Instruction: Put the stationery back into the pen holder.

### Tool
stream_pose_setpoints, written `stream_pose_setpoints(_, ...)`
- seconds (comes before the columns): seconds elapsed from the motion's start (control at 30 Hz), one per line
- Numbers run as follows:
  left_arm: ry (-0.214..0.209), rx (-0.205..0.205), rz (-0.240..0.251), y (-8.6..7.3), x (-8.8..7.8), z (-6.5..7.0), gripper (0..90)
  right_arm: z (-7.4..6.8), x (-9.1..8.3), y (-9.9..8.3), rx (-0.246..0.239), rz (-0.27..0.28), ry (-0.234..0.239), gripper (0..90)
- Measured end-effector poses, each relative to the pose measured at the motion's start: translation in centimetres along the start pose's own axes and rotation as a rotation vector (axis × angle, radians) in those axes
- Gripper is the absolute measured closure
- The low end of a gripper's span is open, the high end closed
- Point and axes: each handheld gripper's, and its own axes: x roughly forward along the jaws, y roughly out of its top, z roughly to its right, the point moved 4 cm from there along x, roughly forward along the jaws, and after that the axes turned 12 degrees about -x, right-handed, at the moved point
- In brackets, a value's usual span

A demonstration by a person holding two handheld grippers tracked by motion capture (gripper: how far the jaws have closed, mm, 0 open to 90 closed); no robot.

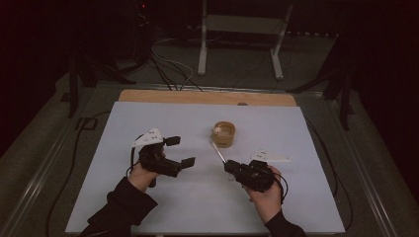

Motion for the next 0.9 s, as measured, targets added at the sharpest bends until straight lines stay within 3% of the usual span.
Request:
stream_pose_setpoints(0.03, 0.000, 0.000, 0.000, 0.0, 0.0, 0.0, 0.4, 0.0, 0.0, 0.0, 0.000, 0.000, 0.000, 76.7)
stream_pose_setpoints(0.23, -0.026, -0.127, 0.070, -0.2, 0.7, 0.3, 0.4, 0.0, -0.2, 0.0, -0.007, 0.037, -0.003, 76.7)
stream_pose_setpoints(0.33, -0.014, -0.161, 0.095, -0.2, 1.2, 0.7, 0.4, -0.1, -0.2, 0.0, -0.018, 0.038, -0.009, 76.7)
stream_pose_setpoints(0.43, 0.011, -0.184, 0.094, -0.3, 1.6, 0.9, 0.4, -0.1, -0.2, 0.0, -0.018, 0.043, -0.011, 76.7)
stream_pose_setpoints(0.47, 0.040, -0.205, 0.095, -0.5, 2.0, 0.9, 0.4, -0.1, -0.2, 0.0, -0.019, 0.045, -0.010, 76.7)
stream_pose_setpoints(0.6, 0.053, -0.255, 0.082, -0.6, 2.7, 0.9, 0.5, -0.2, -0.2, 0.0, -0.019, 0.048, -0.008, 76.7)
stream_pose_setpoints(0.7, 0.048, -0.329, 0.066, -0.6, 3.3, 0.8, 0.6, -0.3, -0.2, -0.1, -0.023, 0.051, -0.006, 76.7)
stream_pose_setpoints(0.9, -0.010, -0.440, 0.048, -0.7, 4.7, 0.8, 0.7, -0.5, -0.1, 0.0, -0.027, 0.052, -0.001, 76.6)
